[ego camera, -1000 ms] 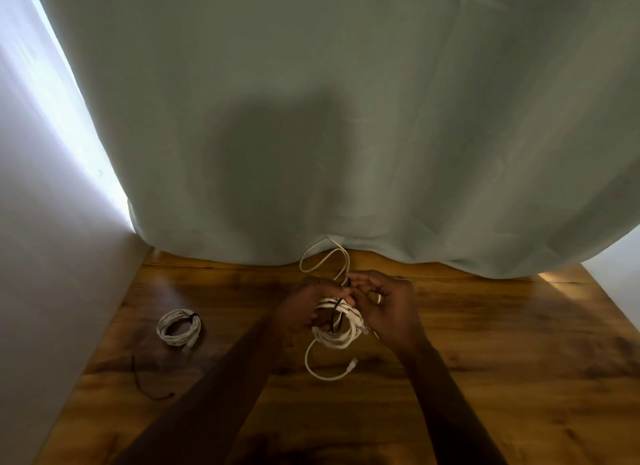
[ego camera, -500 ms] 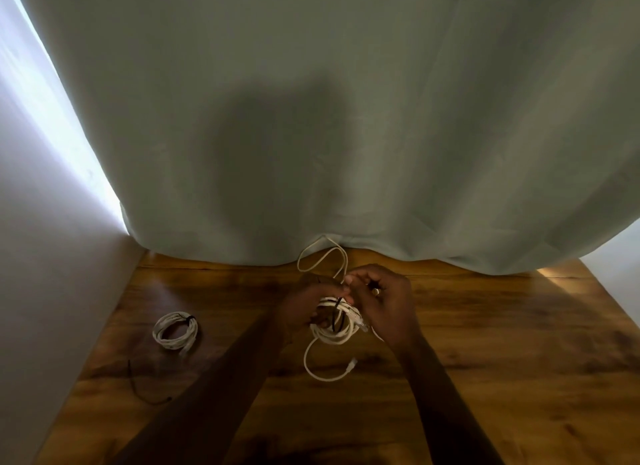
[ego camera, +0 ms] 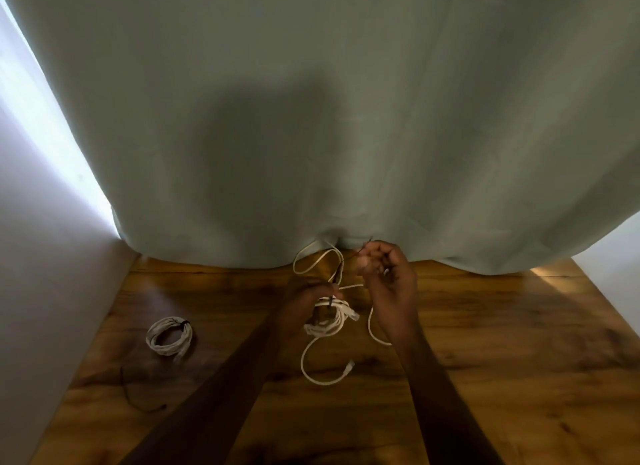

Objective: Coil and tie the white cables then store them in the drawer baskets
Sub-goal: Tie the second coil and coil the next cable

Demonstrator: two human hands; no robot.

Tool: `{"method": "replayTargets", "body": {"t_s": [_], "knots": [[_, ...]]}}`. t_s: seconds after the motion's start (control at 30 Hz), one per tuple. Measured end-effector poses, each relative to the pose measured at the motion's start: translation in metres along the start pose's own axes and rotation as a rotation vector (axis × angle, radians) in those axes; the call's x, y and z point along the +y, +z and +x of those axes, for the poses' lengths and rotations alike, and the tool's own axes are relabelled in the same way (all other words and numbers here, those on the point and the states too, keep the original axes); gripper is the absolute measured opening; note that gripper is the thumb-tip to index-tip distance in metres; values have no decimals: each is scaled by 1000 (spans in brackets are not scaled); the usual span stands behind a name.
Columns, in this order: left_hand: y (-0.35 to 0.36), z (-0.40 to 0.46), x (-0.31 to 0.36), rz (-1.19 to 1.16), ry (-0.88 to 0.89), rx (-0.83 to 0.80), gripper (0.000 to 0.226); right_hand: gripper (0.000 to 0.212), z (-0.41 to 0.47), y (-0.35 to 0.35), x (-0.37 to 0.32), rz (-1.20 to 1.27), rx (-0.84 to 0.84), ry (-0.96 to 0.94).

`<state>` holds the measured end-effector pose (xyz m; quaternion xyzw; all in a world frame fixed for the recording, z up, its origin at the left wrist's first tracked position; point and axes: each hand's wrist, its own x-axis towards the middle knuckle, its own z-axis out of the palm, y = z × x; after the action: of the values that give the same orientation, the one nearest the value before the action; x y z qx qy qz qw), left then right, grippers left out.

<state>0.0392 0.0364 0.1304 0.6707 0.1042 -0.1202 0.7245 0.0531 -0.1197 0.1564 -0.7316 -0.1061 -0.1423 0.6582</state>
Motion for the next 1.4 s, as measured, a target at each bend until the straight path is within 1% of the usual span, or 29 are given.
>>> {"method": "replayTargets", "body": {"t_s": [0.07,0.1,0.13,0.17,0.23,0.27,0.37,0.43,0.47,0.6,0.7,0.77,0.87,1.0,1.07,1.17,1.2,1.3,1.4], "knots": [[2,3,3,-9,19,8,14,39,-1,3,12,36,-56,81],[3,5,5,-5,36,10,16,43,-1,5,18,26,-90,110],[4,6,6,2,59,11,22,39,0,7,23,-5,-122,124],[5,7,7,15,84,8,28,29,1,9,27,-44,-138,122],[7,7,8,41,100,4,30,10,2,13,31,-87,-130,102],[8,7,8,54,98,14,29,8,2,14,31,-95,-109,99],[10,6,4,-4,152,45,21,8,3,14,33,-113,-35,70],[9,3,2,-95,151,40,11,9,3,13,33,-80,9,87],[8,2,0,-113,146,49,11,10,3,13,32,-57,26,96],[8,-2,-7,-108,180,68,7,13,5,10,24,-50,6,80],[13,-6,-7,-88,246,47,16,13,7,9,22,-129,-44,10],[15,-8,-8,-52,280,45,21,12,10,8,19,-160,-62,-4],[16,-13,-14,0,296,31,19,10,18,5,12,-144,-33,-5],[15,-16,-13,-113,262,63,17,8,23,4,3,-123,11,-20],[16,-18,-10,-139,274,60,16,8,22,7,2,-98,24,-30],[17,-19,-10,-48,356,28,11,9,17,11,1,-24,57,-1],[17,-20,-11,-26,362,35,11,8,16,12,1,-11,56,16],[17,-18,-14,27,379,91,19,10,13,14,2,-10,32,44],[13,-17,-18,26,412,103,15,10,13,15,4,6,53,74]]}}
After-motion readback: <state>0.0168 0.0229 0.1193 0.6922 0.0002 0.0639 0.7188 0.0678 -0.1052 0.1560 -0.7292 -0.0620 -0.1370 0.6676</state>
